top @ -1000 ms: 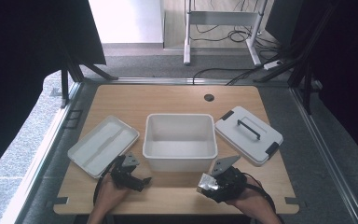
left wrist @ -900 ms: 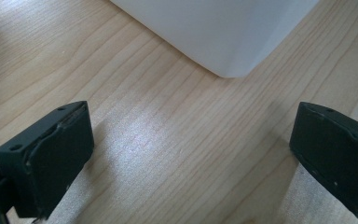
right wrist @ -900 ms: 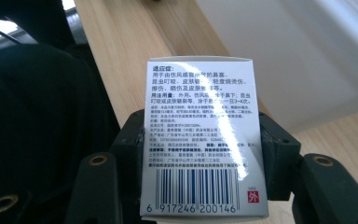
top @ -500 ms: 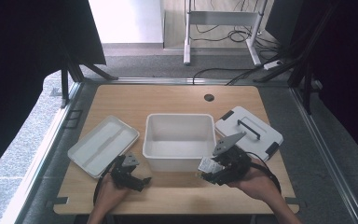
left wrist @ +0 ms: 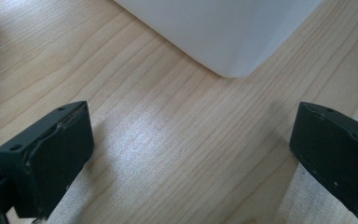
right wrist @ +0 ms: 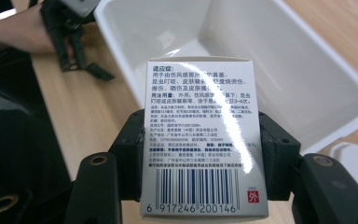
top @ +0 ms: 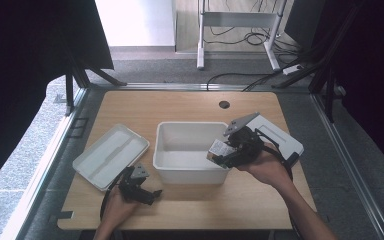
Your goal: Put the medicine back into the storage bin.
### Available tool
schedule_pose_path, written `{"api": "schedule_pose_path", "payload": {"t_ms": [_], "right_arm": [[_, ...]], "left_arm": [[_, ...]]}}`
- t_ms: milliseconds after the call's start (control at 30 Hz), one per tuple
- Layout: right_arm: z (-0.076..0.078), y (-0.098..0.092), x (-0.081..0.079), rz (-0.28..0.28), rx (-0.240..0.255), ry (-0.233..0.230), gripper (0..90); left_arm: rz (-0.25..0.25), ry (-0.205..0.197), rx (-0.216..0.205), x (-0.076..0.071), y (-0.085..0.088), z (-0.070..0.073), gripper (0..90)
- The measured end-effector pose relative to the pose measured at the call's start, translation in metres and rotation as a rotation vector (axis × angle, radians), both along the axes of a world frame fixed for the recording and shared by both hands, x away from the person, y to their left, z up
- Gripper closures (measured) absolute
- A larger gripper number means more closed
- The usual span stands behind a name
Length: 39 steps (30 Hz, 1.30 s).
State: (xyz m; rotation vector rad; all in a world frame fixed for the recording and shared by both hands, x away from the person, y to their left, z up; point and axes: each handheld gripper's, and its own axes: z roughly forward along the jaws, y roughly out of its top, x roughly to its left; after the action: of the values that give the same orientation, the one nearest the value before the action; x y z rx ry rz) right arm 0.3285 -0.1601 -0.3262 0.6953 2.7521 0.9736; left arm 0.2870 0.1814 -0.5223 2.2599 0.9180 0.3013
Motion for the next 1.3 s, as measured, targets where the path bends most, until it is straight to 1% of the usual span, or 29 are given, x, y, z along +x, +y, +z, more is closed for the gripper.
{"api": "schedule_pose_path", "payload": {"t_ms": [133, 167, 200, 233, 267, 300, 400, 467, 500, 533, 600, 633, 700, 733, 800, 867, 900, 933, 1000, 1033, 1067, 1100, 1167, 1200, 1233, 1267, 1300], "right_arm": [[-0.001, 0.009, 0.014, -0.015, -0.006, -0.007, 45.5], [-0.001, 0.009, 0.014, -0.015, -0.006, -0.007, 45.5], [-0.002, 0.014, 0.022, -0.015, -0.012, -0.011, 45.5], [-0.002, 0.014, 0.022, -0.015, -0.012, -0.011, 45.5], [-0.004, 0.02, 0.028, -0.023, -0.019, -0.019, 45.5], [-0.006, 0.023, 0.032, -0.026, -0.024, -0.024, 45.5], [-0.01, 0.032, 0.042, -0.021, -0.022, -0.02, 45.5], [-0.015, 0.039, 0.047, -0.025, -0.022, -0.021, 45.5], [-0.015, 0.039, 0.047, -0.025, -0.022, -0.021, 45.5], [-0.02, 0.047, 0.054, -0.019, -0.027, -0.014, 45.5], [-0.023, 0.05, 0.057, -0.018, -0.029, -0.013, 45.5], [-0.029, 0.058, 0.061, -0.015, -0.034, -0.012, 45.5], [-0.032, 0.061, 0.063, -0.012, -0.034, -0.005, 45.5], [-0.037, 0.068, 0.067, -0.01, -0.035, 0.002, 45.5], [-0.04, 0.072, 0.069, -0.006, -0.037, 0.004, 45.5], [-0.049, 0.082, 0.074, -0.001, -0.051, 0.009, 45.5], [-0.049, 0.082, 0.074, -0.001, -0.051, 0.009, 45.5], [-0.055, 0.089, 0.076, 0.002, -0.059, 0.016, 45.5], [-0.062, 0.094, 0.079, 0.004, -0.059, 0.026, 45.5], [-0.062, 0.094, 0.079, 0.004, -0.059, 0.026, 45.5], [-0.07, 0.099, 0.081, 0.004, -0.076, 0.036, 45.4], [-0.07, 0.099, 0.081, 0.004, -0.076, 0.036, 45.4], [-0.077, 0.103, 0.083, 0.006, -0.088, 0.042, 45.3], [-0.083, 0.107, 0.084, 0.01, -0.111, 0.067, 44.7], [-0.083, 0.107, 0.084, 0.01, -0.111, 0.067, 44.7], [-0.086, 0.109, 0.085, 0.004, -0.113, 0.061, 38.3], [-0.086, 0.109, 0.085, 0.004, -0.113, 0.061, 38.3]], "left_arm": [[0.0, 0.0, 0.001, 0.0, 0.0, 0.0, 0.0], [0.0, 0.0, 0.001, 0.0, 0.0, 0.0, 0.0], [0.003, 0.0, -0.003, 0.0, 0.0, 0.0, 0.0], [0.003, 0.0, -0.003, 0.0, 0.0, 0.0, 0.0], [0.003, 0.0, -0.003, 0.0, 0.0, 0.0, 0.0], [0.004, 0.0, -0.003, 0.0, 0.0, 0.0, 0.0], [0.003, 0.0, -0.003, 0.0, 0.0, 0.0, 0.0], [0.004, 0.0, -0.003, 0.0, 0.0, 0.0, 0.0], [0.004, 0.0, -0.003, 0.0, 0.0, 0.0, 0.0], [0.004, 0.0, -0.003, 0.0, 0.0, 0.0, 0.0], [0.004, 0.0, -0.003, 0.0, 0.0, 0.0, 0.0], [0.004, 0.0, -0.003, 0.0, 0.0, 0.0, 0.0], [0.005, -0.002, -0.004, 0.0, 0.0, 0.0, 0.0], [0.005, -0.002, -0.004, 0.0, 0.0, 0.0, 0.0], [0.005, -0.002, -0.003, 0.0, 0.0, 0.0, 0.0], [0.006, -0.002, -0.003, 0.0, 0.0, 0.0, 0.0], [0.006, -0.002, -0.003, 0.0, 0.0, 0.0, 0.0], [0.004, -0.004, 0.0, 0.0, 0.0, 0.0, 0.0], [0.004, -0.005, -0.002, 0.0, 0.0, 0.0, 0.0], [0.004, -0.005, -0.002, 0.0, 0.0, 0.0, 0.0], [0.004, -0.005, -0.002, 0.0, 0.0, 0.0, 0.0], [0.004, -0.005, -0.002, 0.0, 0.0, 0.0, 0.0], [0.004, -0.005, -0.002, 0.0, 0.0, 0.0, 0.0], [0.003, -0.004, -0.002, 0.0, 0.0, 0.0, 0.0], [0.003, -0.004, -0.002, 0.0, 0.0, 0.0, 0.0], [0.003, -0.004, -0.002, 0.0, 0.0, 0.0, 0.0], [0.003, -0.004, -0.002, 0.0, 0.0, 0.0, 0.0]]}}
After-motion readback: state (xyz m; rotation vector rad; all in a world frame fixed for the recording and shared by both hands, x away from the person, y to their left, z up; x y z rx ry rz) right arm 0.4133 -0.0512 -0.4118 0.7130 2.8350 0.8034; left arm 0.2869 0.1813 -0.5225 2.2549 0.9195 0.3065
